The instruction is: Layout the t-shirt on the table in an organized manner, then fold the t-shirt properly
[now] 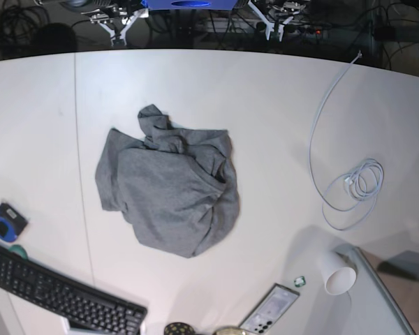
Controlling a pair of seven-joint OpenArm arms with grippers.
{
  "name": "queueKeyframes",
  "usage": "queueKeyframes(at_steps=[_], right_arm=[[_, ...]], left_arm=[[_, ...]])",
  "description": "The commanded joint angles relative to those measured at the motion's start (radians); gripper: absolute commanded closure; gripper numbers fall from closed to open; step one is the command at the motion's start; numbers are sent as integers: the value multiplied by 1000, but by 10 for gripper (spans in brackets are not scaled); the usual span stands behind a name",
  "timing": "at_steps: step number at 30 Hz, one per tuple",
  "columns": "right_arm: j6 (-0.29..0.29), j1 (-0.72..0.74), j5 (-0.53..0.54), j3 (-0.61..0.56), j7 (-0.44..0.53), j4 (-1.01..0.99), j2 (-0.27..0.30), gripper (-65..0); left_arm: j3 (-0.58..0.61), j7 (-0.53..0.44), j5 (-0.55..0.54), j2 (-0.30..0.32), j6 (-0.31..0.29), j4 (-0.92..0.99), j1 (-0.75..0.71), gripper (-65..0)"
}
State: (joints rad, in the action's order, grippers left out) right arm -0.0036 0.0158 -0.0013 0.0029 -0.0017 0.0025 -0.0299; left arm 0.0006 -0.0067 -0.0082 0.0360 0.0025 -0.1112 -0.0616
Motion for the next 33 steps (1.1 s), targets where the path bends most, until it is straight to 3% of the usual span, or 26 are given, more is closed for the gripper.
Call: queueKeyframes(at_steps=[1, 3, 5, 9, 10, 13, 18, 23, 27, 33], right_arm=[[-5, -7, 4, 3, -2, -2, -5, -500], [-5, -23, 4, 3, 2, 9, -5, -498], [-5, -29, 4, 3, 2, 23, -5, -416], [-5, -29, 4, 3, 1, 27, -5, -39], [-5, -29, 4, 3, -1, 27, -3, 0], [-5, -27, 4, 3, 1, 29, -2, -45], [-5, -29, 4, 3, 1, 29, -3, 0], [-6, -40, 4, 3, 1, 34, -2, 0], [-8, -103, 4, 15, -4, 133, 3, 0], [-8, -271, -3, 148, -31, 383, 6, 0]], left_arm=[[-1, -3, 1, 0, 3, -3, 4, 0], [-1, -3, 1, 0, 3, -3, 4, 0], [-1, -17, 1, 0, 3, -5, 4, 0], [-1, -106, 1, 0, 3, -3, -17, 0], [-1, -114, 1, 0, 3, 0, -17, 0], [3, -121, 1, 0, 3, -3, -36, 0], [8, -123, 3, 0, 3, -3, -45, 0], [11, -126, 12, 12, 3, -8, -59, 0], [2, -125, 4, 29, 3, -111, -109, 0], [0, -118, 3, 64, 3, -341, -252, 0]])
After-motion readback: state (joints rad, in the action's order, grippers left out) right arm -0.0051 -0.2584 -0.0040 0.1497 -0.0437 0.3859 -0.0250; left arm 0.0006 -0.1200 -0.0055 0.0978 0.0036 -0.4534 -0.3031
